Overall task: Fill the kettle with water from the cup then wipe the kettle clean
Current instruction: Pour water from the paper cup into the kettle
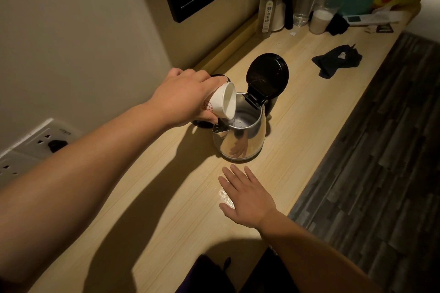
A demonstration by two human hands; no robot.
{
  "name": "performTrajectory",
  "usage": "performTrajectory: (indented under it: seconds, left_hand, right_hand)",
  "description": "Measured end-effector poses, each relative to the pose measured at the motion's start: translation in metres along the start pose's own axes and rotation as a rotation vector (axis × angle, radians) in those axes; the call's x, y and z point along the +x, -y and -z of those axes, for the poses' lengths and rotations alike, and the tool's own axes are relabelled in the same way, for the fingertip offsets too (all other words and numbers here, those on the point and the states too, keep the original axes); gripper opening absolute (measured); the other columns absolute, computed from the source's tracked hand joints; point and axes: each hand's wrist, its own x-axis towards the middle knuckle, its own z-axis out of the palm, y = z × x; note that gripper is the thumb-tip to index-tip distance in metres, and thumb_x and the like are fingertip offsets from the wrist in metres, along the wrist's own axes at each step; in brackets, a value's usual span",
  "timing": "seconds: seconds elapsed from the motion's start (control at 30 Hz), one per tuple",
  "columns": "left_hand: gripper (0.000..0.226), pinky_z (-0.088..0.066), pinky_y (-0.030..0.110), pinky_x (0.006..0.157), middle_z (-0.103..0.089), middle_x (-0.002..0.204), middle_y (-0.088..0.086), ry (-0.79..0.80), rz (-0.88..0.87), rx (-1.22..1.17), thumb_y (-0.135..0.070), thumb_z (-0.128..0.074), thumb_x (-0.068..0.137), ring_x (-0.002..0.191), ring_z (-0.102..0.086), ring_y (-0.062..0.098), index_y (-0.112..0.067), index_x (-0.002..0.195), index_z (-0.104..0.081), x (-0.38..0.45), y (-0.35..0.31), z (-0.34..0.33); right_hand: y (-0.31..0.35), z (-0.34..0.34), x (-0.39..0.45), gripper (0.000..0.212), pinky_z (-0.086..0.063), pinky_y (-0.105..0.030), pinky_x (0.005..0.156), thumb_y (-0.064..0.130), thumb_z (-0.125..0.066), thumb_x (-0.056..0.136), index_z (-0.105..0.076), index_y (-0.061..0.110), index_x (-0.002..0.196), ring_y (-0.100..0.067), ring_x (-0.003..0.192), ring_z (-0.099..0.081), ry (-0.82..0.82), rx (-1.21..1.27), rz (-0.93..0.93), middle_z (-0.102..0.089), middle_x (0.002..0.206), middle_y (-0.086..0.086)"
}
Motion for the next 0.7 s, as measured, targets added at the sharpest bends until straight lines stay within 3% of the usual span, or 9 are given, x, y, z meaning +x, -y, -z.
performTrajectory:
  seconds: [0.43, 0.7]
  left_hand:
    - [0.093, -0.030, 0.042, 0.098, -0.052, 0.133, 0.000, 0.015, -0.010, 0.021, -0.067, -0.066, 0.071, 0.121, -0.046, 0.026, -0.034, 0.148, -0.027, 0.0023, -0.0013, 0.0022]
    - [0.094, -0.030, 0.042, 0.097, -0.050, 0.134, 0.001, 0.029, -0.026, 0.040, -0.069, -0.063, 0.071, 0.121, -0.044, 0.026, -0.034, 0.149, -0.025, 0.0040, -0.0025, 0.0042]
  right_hand:
    - [-0.0019, -0.0007, 0.0004, 0.073, -0.004, -0.052, 0.122, 0.064, -0.020, 0.097, -0.032, 0.019, 0.153, -0.029, 0.151, -0.013, 0.019, 0.000, -0.004, -0.023, 0.163, -0.008]
    - [-0.0019, -0.0019, -0.0006, 0.070, -0.009, -0.051, 0.120, 0.063, -0.025, 0.097, -0.038, 0.019, 0.150, -0.029, 0.149, -0.020, -0.007, -0.008, 0.001, -0.030, 0.160, -0.008]
